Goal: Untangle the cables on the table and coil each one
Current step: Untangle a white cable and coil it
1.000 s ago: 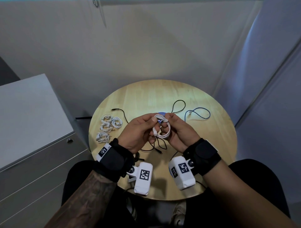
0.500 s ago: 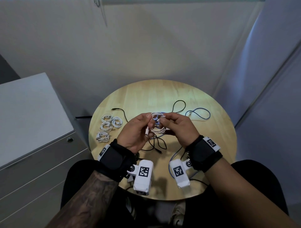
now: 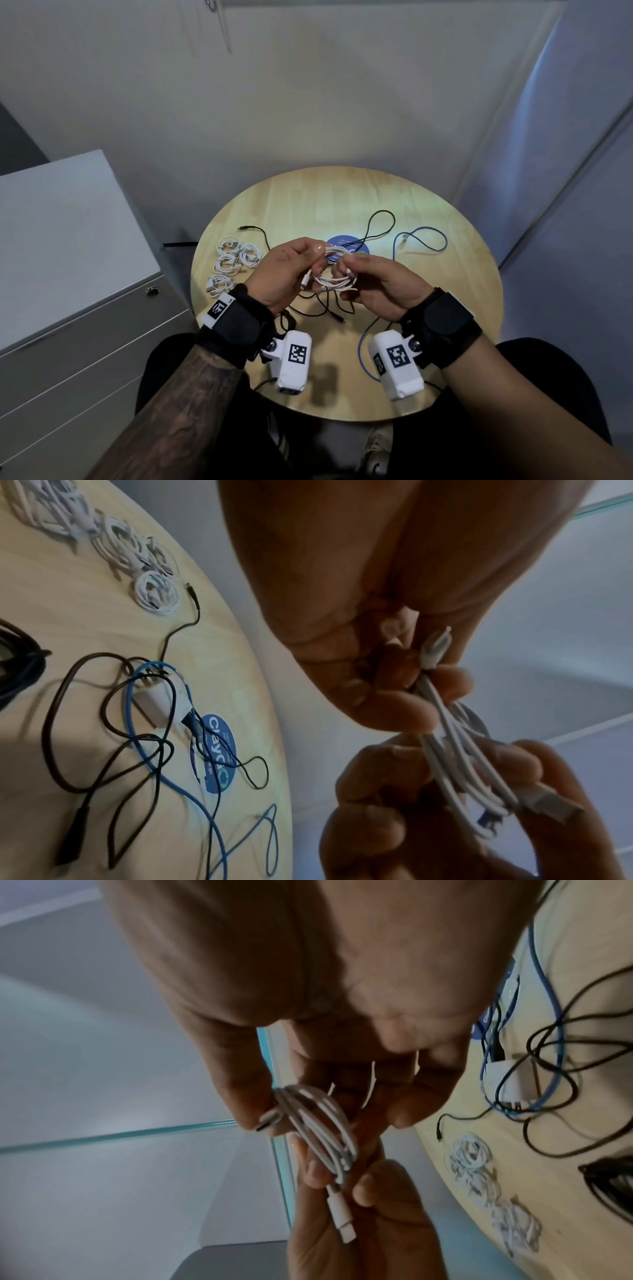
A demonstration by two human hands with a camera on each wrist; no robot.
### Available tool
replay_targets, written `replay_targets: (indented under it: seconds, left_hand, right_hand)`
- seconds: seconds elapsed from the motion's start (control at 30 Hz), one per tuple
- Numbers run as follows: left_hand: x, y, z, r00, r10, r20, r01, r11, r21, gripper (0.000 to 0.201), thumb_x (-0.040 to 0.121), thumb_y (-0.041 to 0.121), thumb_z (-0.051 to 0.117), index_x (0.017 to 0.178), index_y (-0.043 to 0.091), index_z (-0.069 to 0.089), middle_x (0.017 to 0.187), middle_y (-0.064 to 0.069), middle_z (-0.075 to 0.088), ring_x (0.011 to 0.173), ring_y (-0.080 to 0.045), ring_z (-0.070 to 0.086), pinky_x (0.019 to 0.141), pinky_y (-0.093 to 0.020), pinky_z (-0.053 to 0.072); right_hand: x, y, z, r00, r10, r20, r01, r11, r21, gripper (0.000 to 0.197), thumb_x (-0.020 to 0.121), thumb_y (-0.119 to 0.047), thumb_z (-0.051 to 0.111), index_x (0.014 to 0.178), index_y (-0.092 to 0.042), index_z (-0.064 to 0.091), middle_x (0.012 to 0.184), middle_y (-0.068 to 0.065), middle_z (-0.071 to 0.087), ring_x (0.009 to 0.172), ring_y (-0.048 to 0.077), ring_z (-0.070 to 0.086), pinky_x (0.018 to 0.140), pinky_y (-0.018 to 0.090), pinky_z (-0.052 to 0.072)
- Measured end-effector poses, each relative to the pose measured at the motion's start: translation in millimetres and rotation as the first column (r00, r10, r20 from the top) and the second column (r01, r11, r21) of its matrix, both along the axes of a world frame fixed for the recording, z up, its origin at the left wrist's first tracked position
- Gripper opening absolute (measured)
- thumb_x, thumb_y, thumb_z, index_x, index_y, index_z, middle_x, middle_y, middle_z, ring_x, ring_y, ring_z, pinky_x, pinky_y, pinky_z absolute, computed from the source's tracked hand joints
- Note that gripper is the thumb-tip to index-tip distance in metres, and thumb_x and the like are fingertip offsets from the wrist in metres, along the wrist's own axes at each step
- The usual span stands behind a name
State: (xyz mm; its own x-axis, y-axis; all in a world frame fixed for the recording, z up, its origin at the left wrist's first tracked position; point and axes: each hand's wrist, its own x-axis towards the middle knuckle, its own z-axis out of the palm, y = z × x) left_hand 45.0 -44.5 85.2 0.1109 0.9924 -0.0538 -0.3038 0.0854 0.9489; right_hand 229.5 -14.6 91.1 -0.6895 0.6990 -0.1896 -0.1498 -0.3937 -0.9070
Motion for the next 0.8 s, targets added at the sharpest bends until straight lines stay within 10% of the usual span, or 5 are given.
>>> replay_targets:
  seconds: [0.4,0.67,0.8]
  left_hand:
    - [-17,-13,-25,0.969,0.125,-0.214,-0.135,0.990,-0.035,0.017,0.092,0.007,0.063,0.107,0.000,0.067,0.087,-0.012,0.071,0.074,-0.019,0.063,0.054,-0.029,0.054]
    - [-49,-13,-31,0.960,0.006,0.279,0.040,0.987,-0.157,0.030,0.089,0.013,0.054,0.115,0.005,0.067,0.095,-0.007,0.071,0.083,-0.018,0.068,0.069,-0.027,0.058]
    - [-74,0,-49,0.975,0.145,-0.171,-0.178,0.964,-0.197,0.022,0.093,0.009,0.061,0.113,0.005,0.066,0.083,-0.004,0.070,0.077,-0.016,0.064,0.063,-0.029,0.057]
  right_hand:
    - [-20,13,-36,0.839,-0.493,0.228,0.368,0.824,0.430,0.010,0.090,-0.018,0.069,0.097,-0.015,0.075,0.084,-0.002,0.072,0.073,0.009,0.061,0.054,0.022,0.048]
    - [-50,19,-39,0.994,0.021,-0.105,-0.040,0.983,-0.182,0.026,0.091,-0.023,0.055,0.108,-0.005,0.063,0.079,0.000,0.060,0.059,0.007,0.044,0.046,0.017,0.032]
    - [-58,34,-50,0.901,-0.130,0.413,0.015,0.962,0.271,0.019,0.094,-0.025,0.063,0.111,-0.017,0.067,0.088,-0.003,0.068,0.071,0.007,0.061,0.059,0.019,0.046]
